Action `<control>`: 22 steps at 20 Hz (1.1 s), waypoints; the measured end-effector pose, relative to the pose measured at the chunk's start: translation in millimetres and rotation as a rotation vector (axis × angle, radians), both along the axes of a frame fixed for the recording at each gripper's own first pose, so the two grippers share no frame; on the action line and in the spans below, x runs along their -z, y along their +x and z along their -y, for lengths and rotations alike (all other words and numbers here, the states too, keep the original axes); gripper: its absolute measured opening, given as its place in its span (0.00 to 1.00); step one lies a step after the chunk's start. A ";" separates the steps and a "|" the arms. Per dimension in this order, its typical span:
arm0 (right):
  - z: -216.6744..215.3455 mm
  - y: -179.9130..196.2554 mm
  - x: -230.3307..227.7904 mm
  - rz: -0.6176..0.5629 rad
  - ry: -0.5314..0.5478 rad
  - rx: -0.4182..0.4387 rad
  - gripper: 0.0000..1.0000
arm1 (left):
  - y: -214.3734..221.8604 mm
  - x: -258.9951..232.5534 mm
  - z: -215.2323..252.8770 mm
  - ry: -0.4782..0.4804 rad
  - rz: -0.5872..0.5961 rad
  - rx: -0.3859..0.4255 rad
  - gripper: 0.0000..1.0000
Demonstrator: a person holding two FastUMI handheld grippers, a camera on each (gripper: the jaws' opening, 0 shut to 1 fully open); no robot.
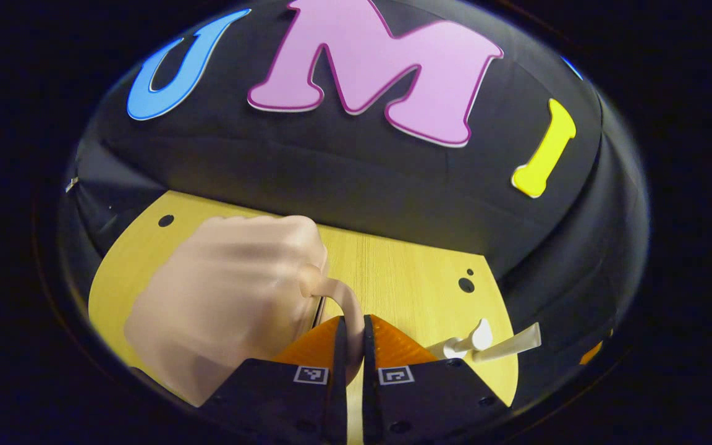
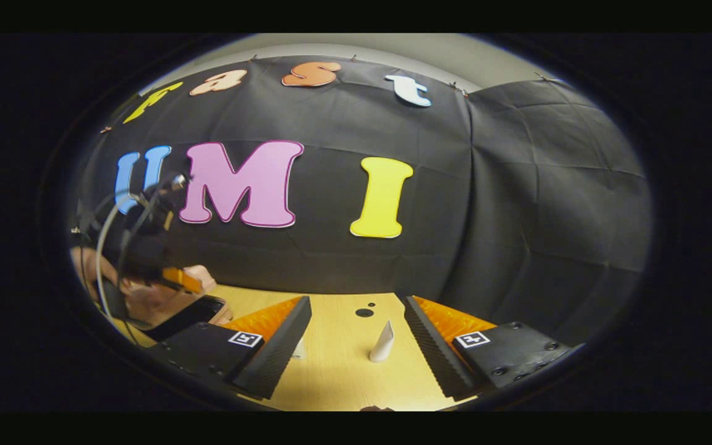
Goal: First open the suitcase, pack the skin care products into it, and then close the suitcase.
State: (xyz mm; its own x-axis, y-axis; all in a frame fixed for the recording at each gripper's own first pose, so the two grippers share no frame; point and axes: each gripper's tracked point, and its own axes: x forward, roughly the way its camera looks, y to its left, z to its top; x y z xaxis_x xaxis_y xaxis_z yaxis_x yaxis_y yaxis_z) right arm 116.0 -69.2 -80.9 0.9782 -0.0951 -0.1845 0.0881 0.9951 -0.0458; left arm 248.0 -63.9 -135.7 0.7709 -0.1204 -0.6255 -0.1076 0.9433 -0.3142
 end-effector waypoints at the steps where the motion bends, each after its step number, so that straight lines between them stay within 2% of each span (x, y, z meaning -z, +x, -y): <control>1: -1.3 -0.8 -2.0 0.002 0.000 0.006 0.97 | 0.0 -17.3 -18.5 -0.013 0.006 -0.003 0.14; 5: -12.4 -5.8 -14.0 0.017 0.020 0.026 0.96 | -2.7 -74.1 -121.2 0.030 0.019 0.016 0.15; 8: -24.8 -12.8 -25.3 0.032 0.020 0.024 0.97 | 1.5 -96.5 -218.3 0.246 0.046 0.030 0.14; 10: -32.7 -19.4 -31.0 0.040 0.029 0.025 0.97 | 1.2 -88.2 -282.6 0.371 0.026 0.005 0.13; 11: -35.2 -22.3 -30.3 0.034 0.030 0.028 0.93 | 1.0 -81.8 -312.2 0.396 0.019 -0.009 0.13; 12: -37.6 -26.6 -30.1 0.024 0.031 0.031 0.96 | -0.9 -75.2 -342.8 0.440 0.016 -0.032 0.13; 14: -40.3 -35.0 -30.7 0.010 0.039 0.045 0.96 | -0.1 -48.5 -394.2 0.500 0.025 -0.064 0.14; 15: -43.5 -38.3 -28.3 0.004 0.043 0.045 0.97 | -0.3 -31.4 -416.2 0.513 0.024 -0.083 0.13; 16: -47.0 -41.1 -23.4 -0.007 0.039 0.042 0.97 | -0.9 -13.6 -434.3 0.523 0.018 -0.094 0.09; 17: -50.2 -44.1 -15.6 -0.027 0.026 0.036 0.97 | -2.7 6.7 -451.9 0.524 0.001 -0.114 0.13; 18: -52.9 -47.2 -6.8 -0.045 0.005 0.031 0.94 | -1.5 29.4 -463.4 0.499 -0.015 -0.135 0.13; 19: -51.7 -51.2 -2.9 -0.058 -0.006 0.044 0.97 | -3.5 49.5 -481.3 0.471 -0.038 -0.157 0.13; 22: -59.2 -58.1 4.9 -0.023 0.009 0.067 0.97 | -9.0 116.2 -509.1 0.395 -0.090 -0.180 0.13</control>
State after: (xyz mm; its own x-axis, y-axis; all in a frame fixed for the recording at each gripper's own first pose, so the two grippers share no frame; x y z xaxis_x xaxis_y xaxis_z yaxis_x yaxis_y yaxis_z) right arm 57.9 -10.0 -85.8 0.9652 -0.1584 -0.2082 0.1535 0.9874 -0.0395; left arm 238.9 445.2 -252.0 0.6980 0.2727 -0.6622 -0.2915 0.9528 0.0851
